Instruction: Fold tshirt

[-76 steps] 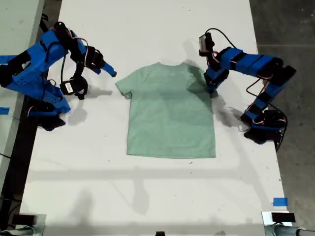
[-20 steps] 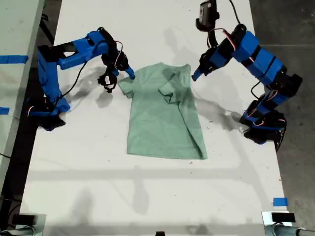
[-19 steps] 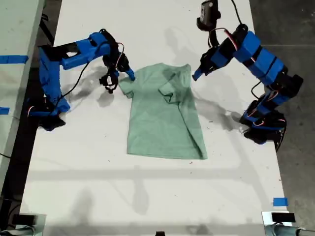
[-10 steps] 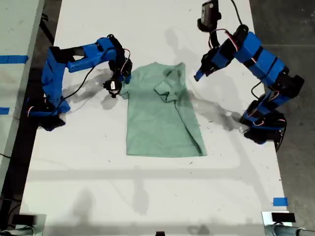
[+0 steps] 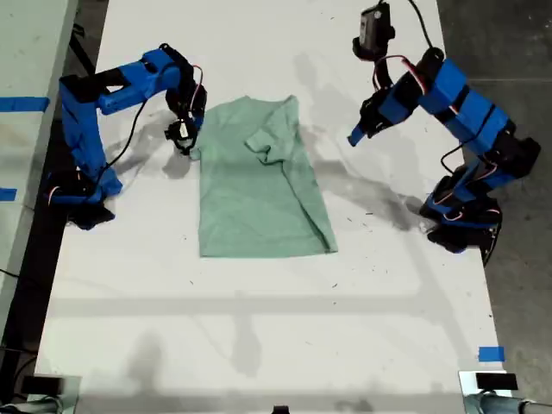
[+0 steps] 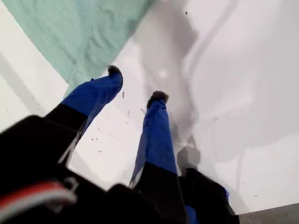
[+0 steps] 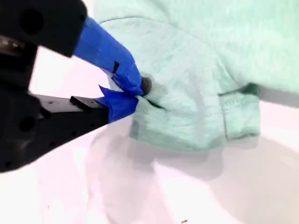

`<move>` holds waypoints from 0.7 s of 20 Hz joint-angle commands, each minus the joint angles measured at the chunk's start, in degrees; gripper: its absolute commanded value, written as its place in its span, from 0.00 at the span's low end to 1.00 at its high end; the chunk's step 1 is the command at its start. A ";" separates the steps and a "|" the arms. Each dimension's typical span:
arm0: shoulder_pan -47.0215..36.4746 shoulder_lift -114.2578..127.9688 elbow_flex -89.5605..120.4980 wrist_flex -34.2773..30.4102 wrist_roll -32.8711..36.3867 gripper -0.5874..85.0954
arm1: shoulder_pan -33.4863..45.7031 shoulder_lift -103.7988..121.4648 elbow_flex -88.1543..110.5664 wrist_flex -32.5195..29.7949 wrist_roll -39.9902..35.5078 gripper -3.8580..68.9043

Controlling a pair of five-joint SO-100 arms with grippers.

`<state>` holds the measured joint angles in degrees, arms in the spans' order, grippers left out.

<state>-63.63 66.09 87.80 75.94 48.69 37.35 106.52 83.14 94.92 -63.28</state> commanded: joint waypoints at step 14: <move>11.87 5.01 -23.03 7.21 -5.80 0.01 | -0.18 4.48 1.14 -1.85 1.32 0.25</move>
<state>-54.40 70.75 72.86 82.18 44.12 37.44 107.58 84.55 94.83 -62.58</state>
